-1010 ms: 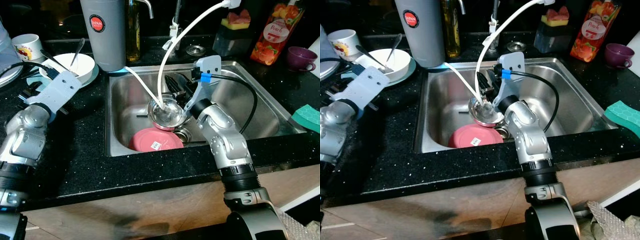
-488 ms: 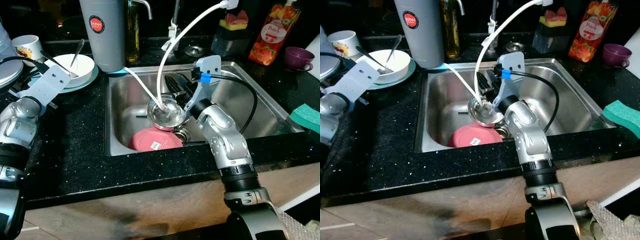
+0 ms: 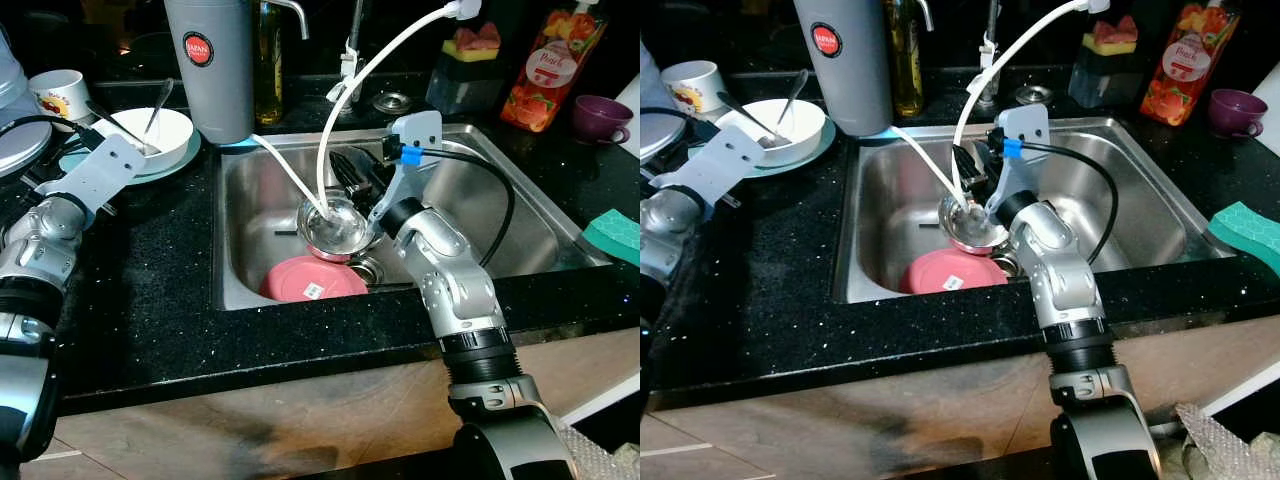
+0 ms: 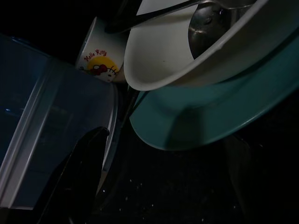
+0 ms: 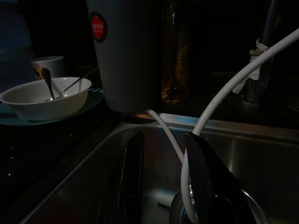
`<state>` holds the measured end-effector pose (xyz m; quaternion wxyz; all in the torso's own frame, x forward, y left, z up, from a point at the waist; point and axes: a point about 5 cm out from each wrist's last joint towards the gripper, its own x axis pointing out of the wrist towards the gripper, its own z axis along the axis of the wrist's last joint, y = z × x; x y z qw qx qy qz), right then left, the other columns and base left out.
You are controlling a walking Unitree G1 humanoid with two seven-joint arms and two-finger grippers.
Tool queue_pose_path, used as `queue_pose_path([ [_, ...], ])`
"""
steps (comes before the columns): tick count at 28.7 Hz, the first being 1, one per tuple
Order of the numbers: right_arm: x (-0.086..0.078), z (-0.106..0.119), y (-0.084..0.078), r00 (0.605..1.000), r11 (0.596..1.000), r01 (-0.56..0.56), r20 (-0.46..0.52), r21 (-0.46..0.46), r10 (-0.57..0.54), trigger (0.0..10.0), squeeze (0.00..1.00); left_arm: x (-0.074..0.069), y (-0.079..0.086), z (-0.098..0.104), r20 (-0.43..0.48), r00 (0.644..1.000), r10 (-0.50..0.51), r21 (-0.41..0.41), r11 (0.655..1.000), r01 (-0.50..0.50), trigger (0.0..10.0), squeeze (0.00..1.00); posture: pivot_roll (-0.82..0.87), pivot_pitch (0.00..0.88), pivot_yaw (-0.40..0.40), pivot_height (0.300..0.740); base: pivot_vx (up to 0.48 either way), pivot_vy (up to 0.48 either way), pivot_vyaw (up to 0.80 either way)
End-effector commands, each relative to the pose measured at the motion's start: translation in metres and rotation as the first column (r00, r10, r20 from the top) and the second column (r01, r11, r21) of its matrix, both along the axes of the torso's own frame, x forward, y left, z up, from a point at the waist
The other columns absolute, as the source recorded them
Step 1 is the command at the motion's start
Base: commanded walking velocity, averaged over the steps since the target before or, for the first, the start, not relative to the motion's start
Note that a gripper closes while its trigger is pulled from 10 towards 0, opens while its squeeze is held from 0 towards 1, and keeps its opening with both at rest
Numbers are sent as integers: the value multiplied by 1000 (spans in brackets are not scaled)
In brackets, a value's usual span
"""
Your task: Kitchen organization
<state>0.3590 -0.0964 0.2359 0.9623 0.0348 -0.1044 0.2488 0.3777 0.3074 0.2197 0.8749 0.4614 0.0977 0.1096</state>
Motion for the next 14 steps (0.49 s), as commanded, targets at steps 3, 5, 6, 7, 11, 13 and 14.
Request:
queue_pose_path([
  [3, 1, 2, -1, 1000, 1000, 0, -5, 18, 0, 10000, 0, -3, -1, -27, -99, 995, -3, 23, 1000, 5, 10000, 0, 4, 82, -48, 740, 0, 0, 0],
  [5, 1, 3, -1, 1000, 1000, 0, -5, 19, 0, 10000, 0, -3, -1, -27, -99, 995, -4, 30, 1000, 7, 10000, 0, 4, 82, -48, 740, 0, 0, 0],
  [6, 1, 3, -1, 1000, 1000, 0, -5, 19, 0, 10000, 0, -2, -1, -27, -99, 995, -4, 34, 999, 7, 10000, 0, 4, 82, -48, 740, 0, 0, 0],
  [7, 1, 3, -1, 1000, 1000, 1, -6, 20, -1, 10000, 0, -2, 0, -26, -99, 995, -3, 41, 999, 7, 10000, 0, 4, 82, -48, 740, 0, 0, 0],
  [11, 1, 3, -2, 1000, 1000, 2, -6, 21, -2, 10000, 0, -2, 1, -25, -101, 995, -3, 55, 998, 9, 10000, 0, 1, 83, -46, 740, 0, 0, 0],
  [13, 0, 3, -2, 1000, 1000, 2, -7, 21, -2, 10000, 0, -2, 1, -26, -103, 995, -5, 53, 999, 10, 5333, 0, 0, 82, -45, 740, 0, 0, 0],
  [14, 0, 3, -2, 1000, 1000, 2, -7, 21, -2, 10000, 0, -2, 1, -26, -103, 995, -5, 53, 999, 10, 5333, 0, 0, 82, -45, 740, 0, 0, 0],
])
